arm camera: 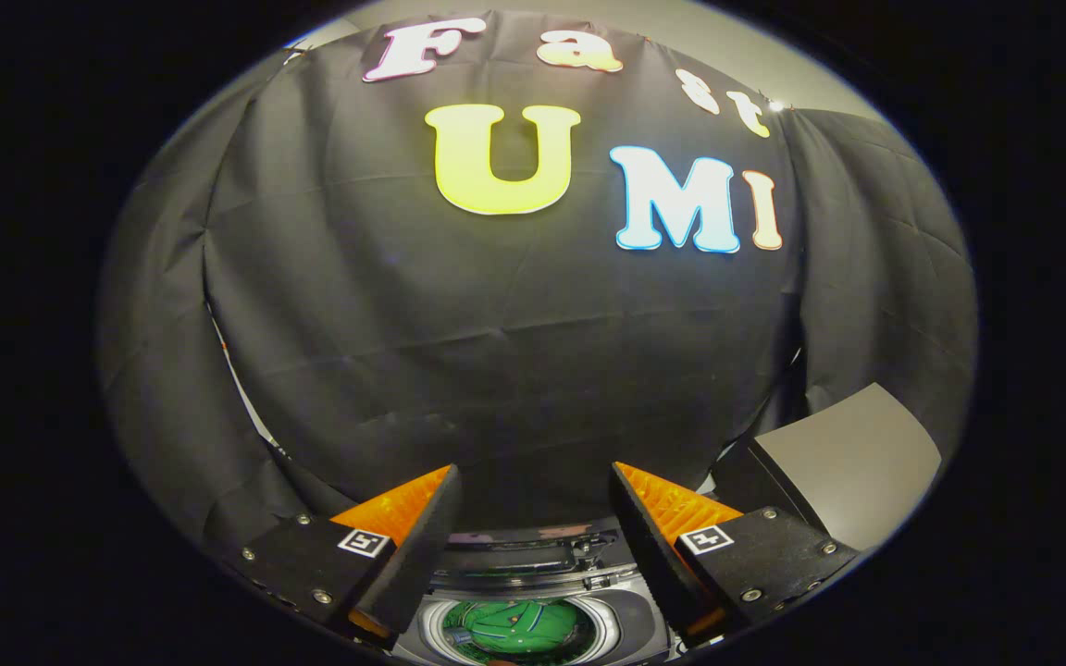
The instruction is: Put the clothes into the washing machine and then close the washing machine lid.
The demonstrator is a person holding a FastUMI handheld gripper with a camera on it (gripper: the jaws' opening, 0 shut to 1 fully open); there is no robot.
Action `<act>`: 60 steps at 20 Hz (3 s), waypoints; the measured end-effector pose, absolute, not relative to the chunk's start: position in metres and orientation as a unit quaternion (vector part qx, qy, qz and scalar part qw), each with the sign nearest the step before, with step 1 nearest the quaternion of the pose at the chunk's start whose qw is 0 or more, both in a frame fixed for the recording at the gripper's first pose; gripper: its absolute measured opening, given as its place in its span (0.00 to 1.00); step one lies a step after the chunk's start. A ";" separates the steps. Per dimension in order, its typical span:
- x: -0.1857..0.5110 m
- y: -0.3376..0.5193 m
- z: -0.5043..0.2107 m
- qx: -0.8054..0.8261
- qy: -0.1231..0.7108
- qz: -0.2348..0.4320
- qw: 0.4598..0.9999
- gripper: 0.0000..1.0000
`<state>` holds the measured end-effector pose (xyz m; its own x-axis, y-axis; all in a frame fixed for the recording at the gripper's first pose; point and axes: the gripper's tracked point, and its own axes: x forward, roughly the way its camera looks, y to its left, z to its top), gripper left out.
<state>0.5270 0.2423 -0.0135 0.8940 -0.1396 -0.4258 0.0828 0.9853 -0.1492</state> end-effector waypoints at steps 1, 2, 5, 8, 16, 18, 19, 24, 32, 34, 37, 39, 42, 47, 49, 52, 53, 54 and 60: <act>0.535 0.242 -0.017 -0.062 0.230 -0.055 0.970 0.98; 0.543 0.241 -0.020 -0.060 0.236 -0.052 0.969 0.98; 0.559 0.239 -0.034 -0.074 0.261 -0.046 0.961 0.98; 0.567 0.242 -0.056 -0.081 0.291 -0.034 0.953 0.98; 0.570 0.250 -0.092 -0.106 0.336 -0.009 0.936 0.98; 0.570 0.253 -0.096 -0.094 0.343 -0.008 0.935 0.98; 0.571 0.253 -0.097 -0.092 0.345 -0.008 0.934 0.98; 0.572 0.252 -0.102 -0.062 0.347 -0.007 0.936 0.98; 0.568 0.253 -0.105 -0.064 0.333 0.000 0.941 0.98; 0.564 0.253 -0.104 -0.065 0.331 0.001 0.942 0.98; 0.556 0.253 -0.103 -0.065 0.320 0.003 0.945 0.98; 0.551 0.252 -0.100 -0.065 0.304 0.002 0.950 0.98; 0.544 0.252 -0.101 -0.067 0.290 0.002 0.955 0.98; 0.525 0.251 -0.102 -0.069 0.283 0.003 0.957 0.98; 0.517 0.251 -0.102 -0.069 0.280 0.003 0.958 0.98; 0.508 0.251 -0.102 -0.069 0.268 0.009 0.961 0.98; 0.504 0.251 -0.102 -0.068 0.265 0.012 0.962 0.98; 0.500 0.252 -0.104 -0.066 0.262 0.015 0.963 0.98; 0.480 0.250 -0.106 -0.066 0.246 0.023 0.967 0.98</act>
